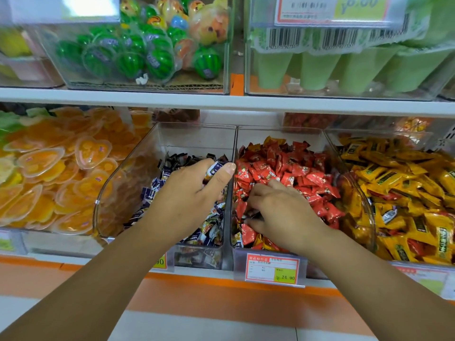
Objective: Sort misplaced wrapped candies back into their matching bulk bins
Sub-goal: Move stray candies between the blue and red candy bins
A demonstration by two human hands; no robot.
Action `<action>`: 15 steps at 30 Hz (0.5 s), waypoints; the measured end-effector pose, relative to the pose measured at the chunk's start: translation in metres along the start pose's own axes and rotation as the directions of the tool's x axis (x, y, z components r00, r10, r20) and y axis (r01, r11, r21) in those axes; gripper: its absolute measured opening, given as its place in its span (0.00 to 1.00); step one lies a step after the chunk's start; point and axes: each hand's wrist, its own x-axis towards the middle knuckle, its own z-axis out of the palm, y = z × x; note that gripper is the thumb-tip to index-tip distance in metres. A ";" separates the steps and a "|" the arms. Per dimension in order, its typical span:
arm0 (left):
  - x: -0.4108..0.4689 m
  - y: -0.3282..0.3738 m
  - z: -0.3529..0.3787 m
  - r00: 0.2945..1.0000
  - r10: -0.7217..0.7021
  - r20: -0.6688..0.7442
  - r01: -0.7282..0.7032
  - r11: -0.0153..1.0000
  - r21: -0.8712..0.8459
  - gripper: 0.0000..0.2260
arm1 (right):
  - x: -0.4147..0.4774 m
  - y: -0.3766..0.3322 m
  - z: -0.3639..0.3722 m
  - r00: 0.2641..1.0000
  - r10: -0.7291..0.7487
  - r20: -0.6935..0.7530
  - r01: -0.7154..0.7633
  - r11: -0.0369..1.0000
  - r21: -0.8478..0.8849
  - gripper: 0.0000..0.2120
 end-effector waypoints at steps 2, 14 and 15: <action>0.000 0.002 0.001 1.000 -0.015 0.000 0.015 1.000 -0.013 0.20 | -0.002 0.000 0.001 1.000 -0.015 0.014 0.015 1.000 -0.024 0.16; 0.006 0.005 0.010 0.983 0.167 0.076 -0.169 0.985 0.017 0.10 | -0.023 0.030 -0.020 0.953 0.301 0.024 -0.207 0.592 0.779 0.06; 0.006 0.004 0.011 0.977 0.193 0.086 -0.197 0.980 0.039 0.11 | -0.024 0.030 -0.019 0.955 0.296 0.012 -0.188 0.574 0.797 0.05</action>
